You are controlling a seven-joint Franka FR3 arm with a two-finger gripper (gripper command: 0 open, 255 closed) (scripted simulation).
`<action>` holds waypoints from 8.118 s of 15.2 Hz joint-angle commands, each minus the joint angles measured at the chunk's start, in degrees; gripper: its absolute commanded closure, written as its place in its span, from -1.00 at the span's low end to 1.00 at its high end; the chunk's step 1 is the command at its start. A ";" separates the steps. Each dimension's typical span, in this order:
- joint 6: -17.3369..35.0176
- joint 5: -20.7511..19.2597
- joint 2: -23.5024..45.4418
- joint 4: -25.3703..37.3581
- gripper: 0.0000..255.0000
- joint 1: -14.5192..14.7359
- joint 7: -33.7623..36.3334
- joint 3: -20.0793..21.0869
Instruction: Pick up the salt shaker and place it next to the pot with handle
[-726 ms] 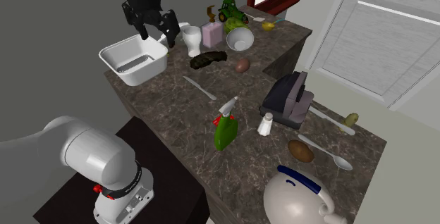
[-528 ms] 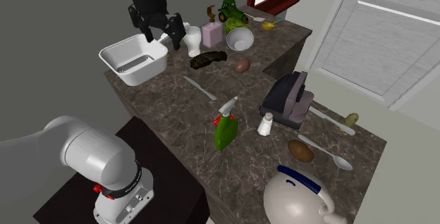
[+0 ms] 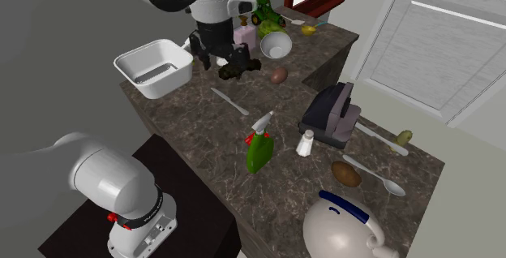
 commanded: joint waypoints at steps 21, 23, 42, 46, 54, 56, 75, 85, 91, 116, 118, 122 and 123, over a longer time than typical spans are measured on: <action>23.63 11.97 39.03 12.10 -1.00 2.70 -36.79 -30.53; 24.04 17.39 45.08 15.21 -1.00 2.02 -42.09 -32.01; 28.88 22.30 49.79 13.16 1.00 1.01 -45.60 -30.90; 28.89 22.30 49.79 13.15 1.00 1.02 -45.60 -30.90; 25.74 19.40 47.13 14.77 1.00 1.59 -43.29 -31.41; 24.43 18.37 46.16 15.51 1.00 1.76 -42.44 -31.51; 11.06 12.41 40.11 25.27 1.00 2.44 -36.99 -31.22; 3.54 11.69 39.43 32.39 1.00 2.53 -35.78 -31.04; -1.15 11.95 39.90 37.41 1.00 2.49 -35.53 -31.15; -3.10 1.41 -1.34 2.52 1.00 3.35 0.34 -0.66; -3.60 2.60 -3.54 0.75 1.00 3.79 3.00 1.95; -4.54 5.55 -7.27 -2.03 1.00 5.05 8.36 7.24; -4.75 6.38 -8.05 -2.57 1.00 5.43 9.70 8.58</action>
